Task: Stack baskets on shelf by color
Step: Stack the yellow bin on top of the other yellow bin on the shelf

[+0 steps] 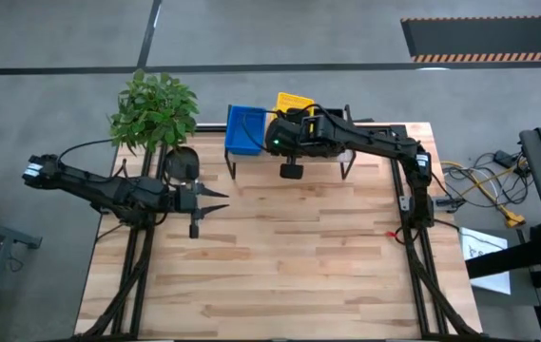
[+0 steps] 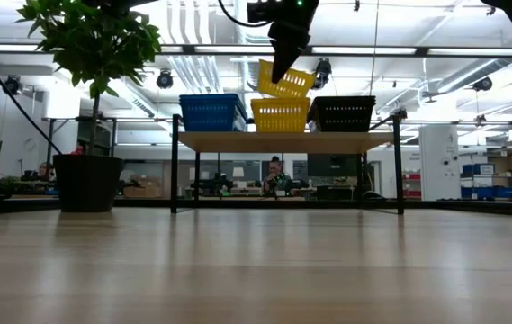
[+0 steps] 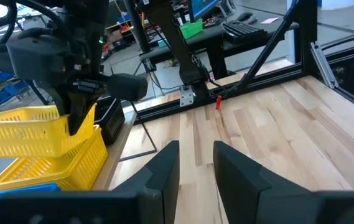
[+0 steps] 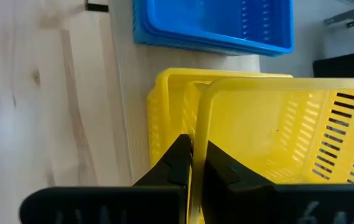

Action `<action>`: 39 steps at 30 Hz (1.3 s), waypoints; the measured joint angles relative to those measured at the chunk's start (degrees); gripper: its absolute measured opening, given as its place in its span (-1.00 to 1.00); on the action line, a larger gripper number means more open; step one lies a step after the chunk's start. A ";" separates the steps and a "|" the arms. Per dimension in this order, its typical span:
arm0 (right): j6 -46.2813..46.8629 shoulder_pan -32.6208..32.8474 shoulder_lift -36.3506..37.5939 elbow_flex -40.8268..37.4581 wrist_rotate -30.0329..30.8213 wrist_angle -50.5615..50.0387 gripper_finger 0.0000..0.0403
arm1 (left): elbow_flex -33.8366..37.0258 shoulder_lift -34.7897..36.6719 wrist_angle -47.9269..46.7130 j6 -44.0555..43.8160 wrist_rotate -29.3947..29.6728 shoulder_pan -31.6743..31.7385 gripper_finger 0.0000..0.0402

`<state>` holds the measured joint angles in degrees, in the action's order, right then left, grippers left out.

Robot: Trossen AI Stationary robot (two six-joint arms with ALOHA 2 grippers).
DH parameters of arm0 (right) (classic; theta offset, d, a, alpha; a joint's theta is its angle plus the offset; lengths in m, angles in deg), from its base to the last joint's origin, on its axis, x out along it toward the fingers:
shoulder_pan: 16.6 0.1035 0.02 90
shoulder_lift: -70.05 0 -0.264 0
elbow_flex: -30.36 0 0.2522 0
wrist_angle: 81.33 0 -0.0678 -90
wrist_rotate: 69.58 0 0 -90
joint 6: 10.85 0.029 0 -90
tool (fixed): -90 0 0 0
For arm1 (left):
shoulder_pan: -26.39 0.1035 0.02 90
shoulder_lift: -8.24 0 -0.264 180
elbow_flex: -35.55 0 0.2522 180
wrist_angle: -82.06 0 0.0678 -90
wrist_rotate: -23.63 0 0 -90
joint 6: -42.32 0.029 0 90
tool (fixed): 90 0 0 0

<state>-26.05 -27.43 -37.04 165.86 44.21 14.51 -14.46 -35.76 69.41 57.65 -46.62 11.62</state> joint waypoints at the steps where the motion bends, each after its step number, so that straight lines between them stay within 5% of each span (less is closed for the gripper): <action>1: -0.68 0.00 0.00 -0.11 -0.20 -0.02 -0.96 | -0.01 0.00 0.02 0.01 0.00 0.00 -0.59; 18: -1.34 0.03 0.02 -0.38 -0.22 0.83 -0.94 | -0.02 -0.09 0.02 0.02 -0.03 -0.02 -0.59; 31: -0.42 0.17 0.02 -0.38 -0.22 0.83 -0.53 | -0.02 -0.09 0.02 0.02 -0.04 -0.02 -0.59; 39: -1.21 0.88 0.04 0.66 -0.23 0.83 -0.46 | -0.02 -0.09 0.02 0.04 -0.04 -0.02 -0.59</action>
<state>-27.25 -26.54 -36.99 166.52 43.98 15.34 -14.48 -35.85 69.43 57.70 -46.67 11.60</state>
